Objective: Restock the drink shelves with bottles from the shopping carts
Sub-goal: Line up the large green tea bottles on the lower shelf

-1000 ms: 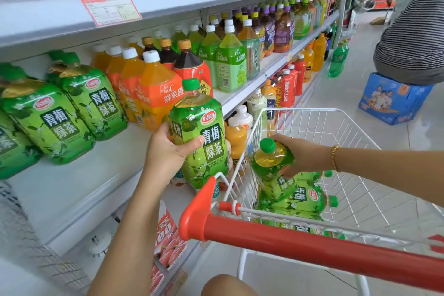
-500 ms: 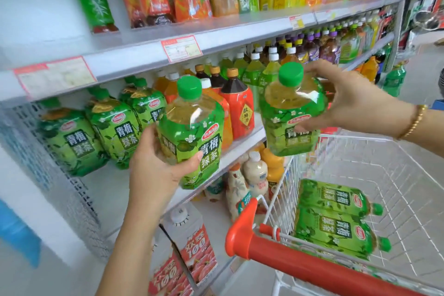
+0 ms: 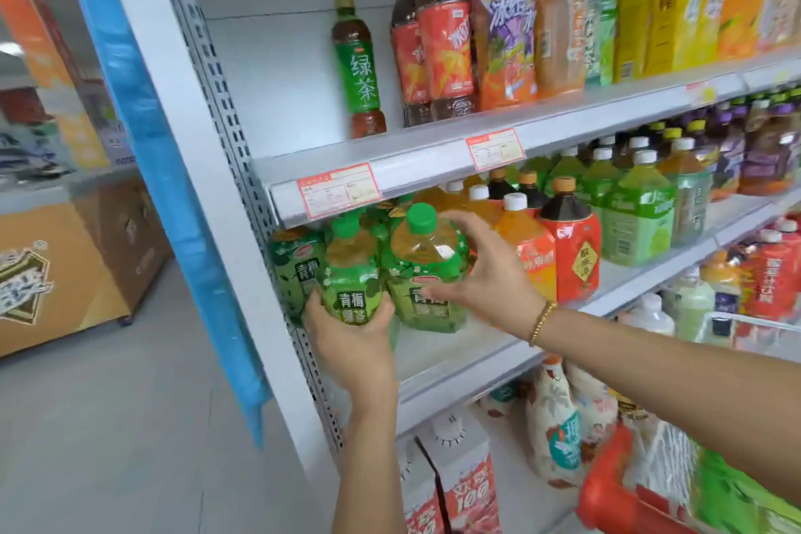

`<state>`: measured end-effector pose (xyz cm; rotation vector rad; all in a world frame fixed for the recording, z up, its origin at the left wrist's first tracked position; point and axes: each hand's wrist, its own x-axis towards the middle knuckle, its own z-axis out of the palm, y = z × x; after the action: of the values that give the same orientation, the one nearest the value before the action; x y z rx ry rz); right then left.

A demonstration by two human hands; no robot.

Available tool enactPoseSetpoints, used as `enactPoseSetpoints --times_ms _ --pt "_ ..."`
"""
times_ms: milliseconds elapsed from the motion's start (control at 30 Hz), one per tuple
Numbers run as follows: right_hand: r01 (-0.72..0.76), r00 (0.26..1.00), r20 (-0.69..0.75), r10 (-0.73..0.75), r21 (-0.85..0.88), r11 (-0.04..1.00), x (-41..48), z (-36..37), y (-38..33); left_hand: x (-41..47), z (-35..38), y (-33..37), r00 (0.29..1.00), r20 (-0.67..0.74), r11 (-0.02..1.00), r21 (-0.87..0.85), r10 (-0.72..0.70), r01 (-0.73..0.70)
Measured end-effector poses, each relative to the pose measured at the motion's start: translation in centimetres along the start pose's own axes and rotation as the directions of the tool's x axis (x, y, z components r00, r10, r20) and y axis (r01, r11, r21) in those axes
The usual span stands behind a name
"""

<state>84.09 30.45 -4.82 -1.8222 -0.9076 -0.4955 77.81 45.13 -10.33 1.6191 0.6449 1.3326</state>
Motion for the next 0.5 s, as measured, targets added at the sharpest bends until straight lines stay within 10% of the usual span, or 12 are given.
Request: enactPoseSetpoints --times_ms 500 --pt "-0.172 0.981 0.1 0.167 0.04 0.984 1.0 4.5 5.4 4.1 2.7 -3.9 0.982 -0.175 0.996 -0.061 -0.077 0.068"
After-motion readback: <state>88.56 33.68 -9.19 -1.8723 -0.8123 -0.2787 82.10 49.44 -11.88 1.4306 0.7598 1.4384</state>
